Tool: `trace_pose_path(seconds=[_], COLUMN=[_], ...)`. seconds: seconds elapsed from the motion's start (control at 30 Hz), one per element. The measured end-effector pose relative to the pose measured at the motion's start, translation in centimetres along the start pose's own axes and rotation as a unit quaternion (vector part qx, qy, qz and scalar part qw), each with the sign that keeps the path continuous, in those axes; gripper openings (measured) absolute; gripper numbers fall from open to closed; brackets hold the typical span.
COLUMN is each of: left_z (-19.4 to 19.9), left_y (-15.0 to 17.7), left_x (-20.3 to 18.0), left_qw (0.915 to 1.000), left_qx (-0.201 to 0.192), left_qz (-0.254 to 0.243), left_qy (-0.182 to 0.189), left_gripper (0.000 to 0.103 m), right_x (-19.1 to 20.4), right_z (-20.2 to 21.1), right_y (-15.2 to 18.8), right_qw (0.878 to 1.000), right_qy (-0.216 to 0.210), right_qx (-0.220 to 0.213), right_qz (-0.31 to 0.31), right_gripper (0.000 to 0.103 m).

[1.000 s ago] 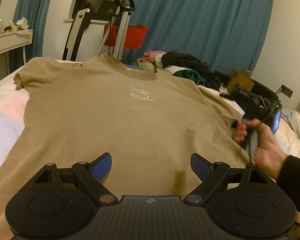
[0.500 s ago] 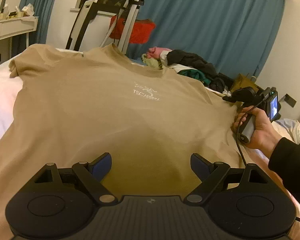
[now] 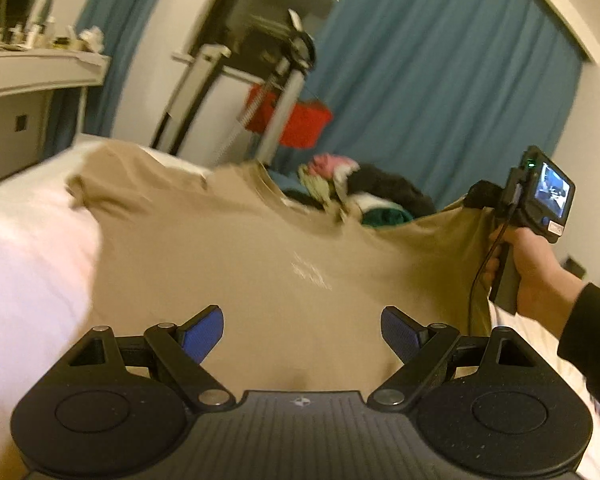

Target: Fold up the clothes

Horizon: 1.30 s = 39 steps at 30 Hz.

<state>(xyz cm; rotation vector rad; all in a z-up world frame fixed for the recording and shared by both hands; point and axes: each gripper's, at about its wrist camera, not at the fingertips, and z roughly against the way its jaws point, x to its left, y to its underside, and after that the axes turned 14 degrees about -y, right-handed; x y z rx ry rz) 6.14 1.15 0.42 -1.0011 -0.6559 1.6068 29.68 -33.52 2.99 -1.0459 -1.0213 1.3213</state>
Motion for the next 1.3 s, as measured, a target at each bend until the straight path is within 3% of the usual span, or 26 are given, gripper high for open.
trace_pose_path(seconds=[0.13, 0.33, 0.5, 0.57, 0.6, 0.63, 0.67, 0.7, 0.8, 1.0, 1.13, 1.3], left_z=[1.1, 1.1, -0.3, -1.0, -1.2, -1.6, -1.9, -2.2, -2.6, -2.2, -1.4, 0.3], left_y=[-1.2, -1.4, -0.7, -0.6, -0.6, -0.5, -0.4, -0.4, -0.1, 0.7, 1.2, 2.5], left_x=[2.3, 5.4, 7.8, 8.1, 8.2, 8.1, 8.0, 8.0, 7.3, 5.5, 3.8, 1.2], left_qw=[0.9995, 0.9971, 0.9935, 0.9931, 0.993, 0.9931, 0.9931, 0.9932, 0.994, 0.9961, 0.9973, 0.998], left_qx=[-0.012, -0.003, 0.03, 0.034, 0.034, 0.037, 0.039, 0.042, 0.048, 0.04, 0.024, 0.008], left_qz=[0.027, 0.069, 0.101, 0.101, 0.099, 0.096, 0.094, 0.092, 0.08, 0.045, 0.009, -0.046], left_qy=[-0.013, -0.031, -0.042, -0.05, -0.055, -0.056, -0.058, -0.059, -0.057, -0.065, -0.069, -0.043], left_gripper=[0.088, 0.089, 0.089, 0.089, 0.089, 0.089, 0.089, 0.089, 0.089, 0.089, 0.089, 0.088], right_x=[7.9, 18.3, 21.7, 21.9, 21.6, 21.1, 20.5, 20.0, 18.7, 14.5, 11.0, 7.7], right_z=[-0.5, -3.5, -5.8, -6.9, -7.1, -7.2, -7.1, -6.5, -4.2, 3.7, 12.0, 23.1], right_y=[-0.5, 4.2, 8.4, 8.8, 8.8, 8.8, 8.7, 8.4, 7.0, 3.9, 2.8, 5.6], right_qw=[0.997, 0.986, 0.977, 0.975, 0.973, 0.971, 0.969, 0.97, 0.97, 0.975, 0.977, 0.977], right_qy=[-0.022, -0.055, -0.072, -0.089, -0.105, -0.124, -0.143, -0.155, -0.186, -0.19, -0.194, -0.193], right_qx=[0.016, 0.069, 0.112, 0.132, 0.144, 0.158, 0.166, 0.161, 0.138, 0.108, 0.09, 0.084], right_qz=[0.076, 0.142, 0.168, 0.156, 0.143, 0.129, 0.11, 0.096, 0.071, 0.048, 0.004, -0.037], right_gripper=[0.004, 0.004, 0.006, 0.009, 0.015, 0.042, 0.078, 0.09, 0.094, 0.094, 0.094, 0.094])
